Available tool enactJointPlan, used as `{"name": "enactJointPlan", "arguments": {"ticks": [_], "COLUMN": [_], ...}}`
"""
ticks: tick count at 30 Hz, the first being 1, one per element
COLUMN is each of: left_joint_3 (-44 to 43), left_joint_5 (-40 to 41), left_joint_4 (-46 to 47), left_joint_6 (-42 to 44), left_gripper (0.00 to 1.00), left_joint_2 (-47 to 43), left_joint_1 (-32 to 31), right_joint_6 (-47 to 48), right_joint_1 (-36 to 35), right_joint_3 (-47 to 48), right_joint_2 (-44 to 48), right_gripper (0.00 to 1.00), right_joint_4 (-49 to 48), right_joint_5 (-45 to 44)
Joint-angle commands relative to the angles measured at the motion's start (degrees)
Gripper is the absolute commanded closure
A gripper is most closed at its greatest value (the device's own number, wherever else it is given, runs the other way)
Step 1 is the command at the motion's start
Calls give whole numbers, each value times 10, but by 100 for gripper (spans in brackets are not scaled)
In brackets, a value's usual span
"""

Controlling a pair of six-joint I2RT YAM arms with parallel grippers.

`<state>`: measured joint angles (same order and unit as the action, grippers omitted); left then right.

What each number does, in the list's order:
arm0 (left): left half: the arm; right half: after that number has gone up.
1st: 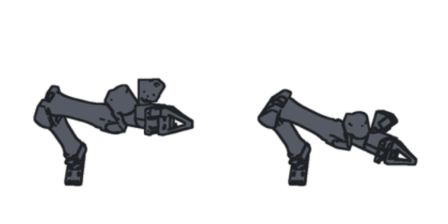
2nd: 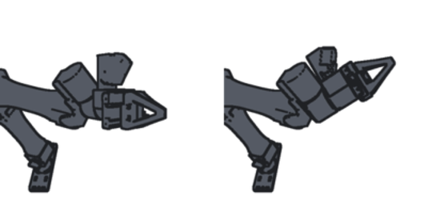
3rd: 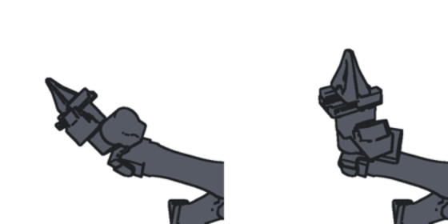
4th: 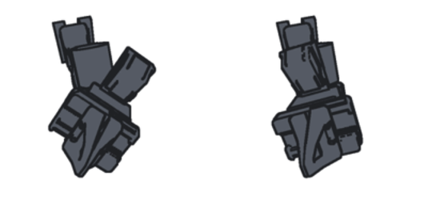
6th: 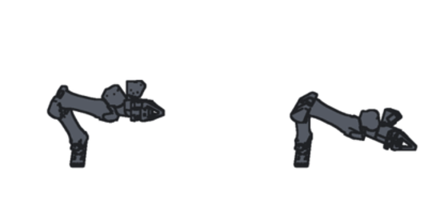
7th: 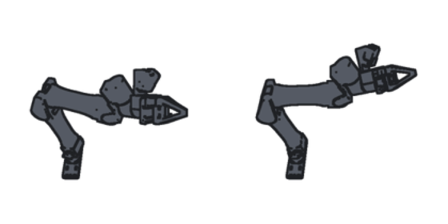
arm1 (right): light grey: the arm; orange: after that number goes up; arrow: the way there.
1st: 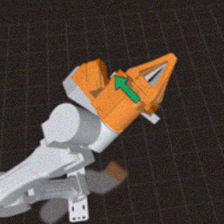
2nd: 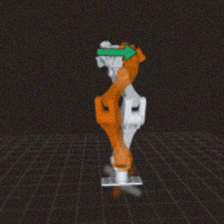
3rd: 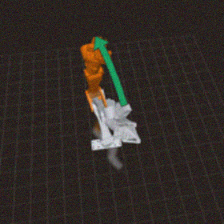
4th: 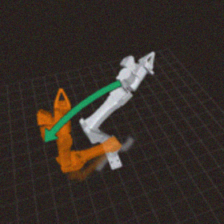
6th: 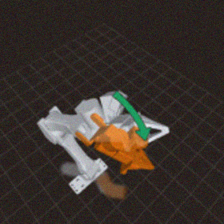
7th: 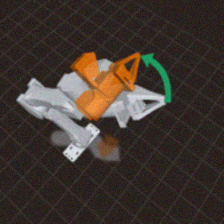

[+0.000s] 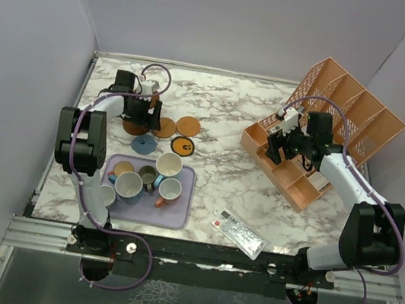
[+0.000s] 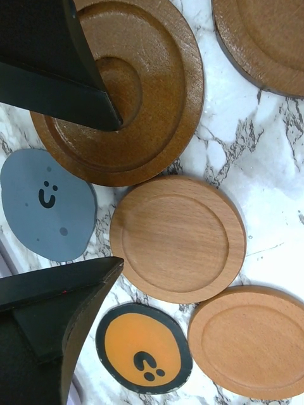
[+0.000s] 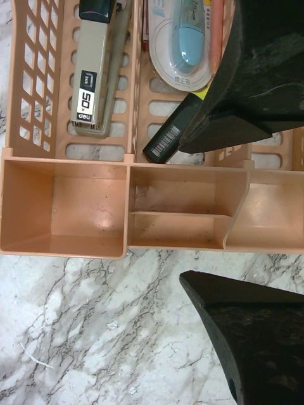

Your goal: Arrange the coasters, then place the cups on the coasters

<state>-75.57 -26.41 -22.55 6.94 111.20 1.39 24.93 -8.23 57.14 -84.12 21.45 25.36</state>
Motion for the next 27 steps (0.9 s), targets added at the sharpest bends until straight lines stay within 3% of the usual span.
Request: {"name": "enactJointPlan", "arguments": {"ticks": [1, 6, 18, 27], "left_joint_3": [-29, -36, -44, -49], "left_joint_5": [-21, 10, 160, 200], "left_joint_4": [-20, 2, 30, 42], "left_joint_6": [-3, 15, 98, 122], "left_gripper": [15, 10, 10, 10], "left_joint_2": [-12, -15, 8, 32], "left_joint_1": [-5, -20, -73, -76], "right_joint_6": [7, 7, 9, 11], "right_joint_1": [2, 2, 2, 2], "right_joint_3": [15, 16, 16, 16], "right_joint_2": [-4, -6, -8, -9], "right_gripper": [24, 24, 24, 24], "right_joint_4": [4, 5, 6, 7], "right_joint_5": [7, 8, 8, 10]}}
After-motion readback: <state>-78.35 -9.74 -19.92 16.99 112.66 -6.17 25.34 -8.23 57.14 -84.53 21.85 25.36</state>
